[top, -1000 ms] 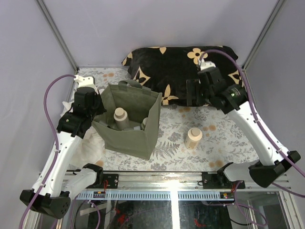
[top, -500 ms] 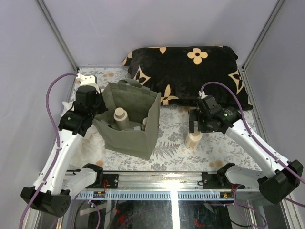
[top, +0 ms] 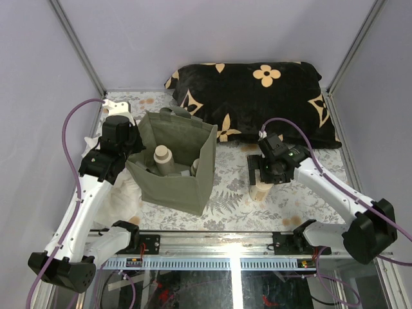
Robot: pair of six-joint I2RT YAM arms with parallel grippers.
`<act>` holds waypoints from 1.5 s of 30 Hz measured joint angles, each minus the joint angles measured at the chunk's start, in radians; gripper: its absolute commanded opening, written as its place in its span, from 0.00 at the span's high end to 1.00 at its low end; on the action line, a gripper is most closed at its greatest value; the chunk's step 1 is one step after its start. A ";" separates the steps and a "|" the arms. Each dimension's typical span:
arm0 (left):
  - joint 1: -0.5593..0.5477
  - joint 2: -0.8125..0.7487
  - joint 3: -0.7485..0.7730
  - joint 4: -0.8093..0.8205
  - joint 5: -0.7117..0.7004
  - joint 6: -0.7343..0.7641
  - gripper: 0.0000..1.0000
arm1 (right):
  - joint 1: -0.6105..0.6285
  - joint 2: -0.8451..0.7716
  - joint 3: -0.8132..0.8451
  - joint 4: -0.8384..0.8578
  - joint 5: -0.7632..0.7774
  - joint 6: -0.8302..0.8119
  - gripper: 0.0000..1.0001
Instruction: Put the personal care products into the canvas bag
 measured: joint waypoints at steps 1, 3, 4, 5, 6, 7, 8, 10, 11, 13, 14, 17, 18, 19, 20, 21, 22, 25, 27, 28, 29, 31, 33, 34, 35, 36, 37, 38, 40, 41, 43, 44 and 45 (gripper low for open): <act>0.000 0.000 0.000 0.000 0.000 0.000 1.00 | 0.000 0.014 -0.009 0.001 -0.005 -0.004 0.02; 0.000 0.000 0.000 0.000 0.000 0.000 1.00 | 0.000 0.040 -0.021 0.002 -0.006 -0.010 0.04; 0.000 0.000 0.000 0.000 0.000 0.000 1.00 | 0.000 0.049 -0.023 0.002 -0.006 -0.013 0.06; 0.000 0.000 0.000 0.000 0.000 0.000 1.00 | 0.000 0.053 -0.024 0.002 -0.005 -0.016 0.08; 0.000 0.000 0.000 0.000 0.000 0.000 1.00 | 0.000 0.056 -0.024 0.002 -0.004 -0.019 0.09; 0.000 0.000 0.000 0.000 0.000 0.000 1.00 | 0.000 0.058 -0.024 0.003 -0.003 -0.024 0.10; 0.000 0.000 0.000 0.000 0.000 0.000 1.00 | 0.000 0.058 -0.024 0.005 -0.003 -0.029 0.12; 0.000 0.000 0.000 0.000 0.000 0.000 1.00 | 0.000 0.058 -0.024 0.012 -0.003 -0.040 0.16; 0.000 0.000 0.000 0.000 0.000 0.000 1.00 | 0.000 0.059 -0.024 0.017 -0.003 -0.044 0.20; 0.000 0.000 0.000 0.000 0.000 0.000 1.00 | 0.000 0.062 -0.024 0.029 -0.004 -0.051 0.33; 0.000 0.000 0.000 0.000 0.000 0.000 1.00 | 0.000 0.064 -0.024 0.035 -0.004 -0.054 0.42; 0.000 0.000 0.000 0.000 0.000 0.000 1.00 | 0.000 0.074 -0.015 0.032 -0.004 -0.068 0.77; 0.000 0.000 0.000 0.000 0.000 0.000 1.00 | 0.000 0.079 -0.010 0.029 -0.004 -0.071 0.88; 0.000 0.000 0.000 0.000 0.000 0.000 1.00 | 0.000 0.083 -0.006 0.026 -0.004 -0.075 0.98; 0.000 0.000 0.000 0.000 0.000 0.000 1.00 | 0.000 0.086 -0.003 0.024 -0.005 -0.081 1.00; 0.000 0.000 0.000 0.000 0.000 0.000 1.00 | 0.000 0.087 -0.001 0.021 -0.005 -0.086 1.00; 0.000 0.000 0.000 0.000 0.000 0.000 1.00 | 0.000 0.089 0.004 0.016 -0.003 -0.094 1.00; 0.000 0.000 0.000 0.000 0.000 0.000 1.00 | 0.000 0.100 0.048 -0.023 0.004 -0.123 1.00; 0.000 0.000 0.000 0.000 0.000 0.000 1.00 | 0.000 0.105 0.121 -0.062 0.006 -0.148 1.00; 0.000 0.000 0.000 0.000 0.000 0.000 1.00 | 0.000 0.110 0.175 -0.081 0.010 -0.162 1.00; 0.000 0.000 0.000 0.000 -0.001 0.000 1.00 | 0.000 0.122 0.243 -0.102 0.017 -0.178 1.00; 0.000 0.000 -0.001 0.001 -0.001 0.000 1.00 | 0.000 0.152 0.402 -0.129 0.034 -0.215 1.00; 0.000 0.000 -0.002 0.002 -0.001 0.000 1.00 | 0.000 0.176 0.570 -0.113 0.066 -0.261 1.00; 0.000 0.000 -0.003 0.003 -0.001 0.000 1.00 | 0.000 0.181 0.629 -0.100 0.078 -0.283 1.00; 0.000 0.000 -0.003 0.004 -0.001 0.000 1.00 | 0.000 0.189 0.712 -0.085 0.095 -0.315 1.00; 0.000 0.000 -0.003 0.004 -0.001 0.000 1.00 | 0.000 0.193 0.767 -0.076 0.101 -0.340 1.00; 0.000 0.000 -0.003 0.005 -0.001 0.000 1.00 | 0.000 0.201 0.830 -0.066 0.101 -0.365 1.00; 0.000 0.000 -0.004 0.005 -0.001 0.000 1.00 | -0.001 0.209 0.890 -0.058 0.097 -0.387 1.00; 0.000 0.000 -0.004 0.006 -0.001 -0.001 1.00 | -0.002 0.225 0.975 -0.041 0.073 -0.415 1.00; 0.000 0.000 -0.004 0.006 -0.001 -0.001 1.00 | -0.002 0.234 1.010 -0.027 0.048 -0.426 1.00; 0.000 -0.001 -0.004 0.006 -0.001 -0.001 1.00 | -0.002 0.245 1.039 0.006 -0.009 -0.441 1.00; 0.000 -0.002 -0.005 0.007 -0.001 -0.001 1.00 | -0.002 0.248 1.040 0.021 -0.039 -0.445 1.00; 0.000 -0.002 -0.006 0.007 -0.001 -0.001 1.00 | -0.002 0.253 1.040 0.031 -0.076 -0.446 1.00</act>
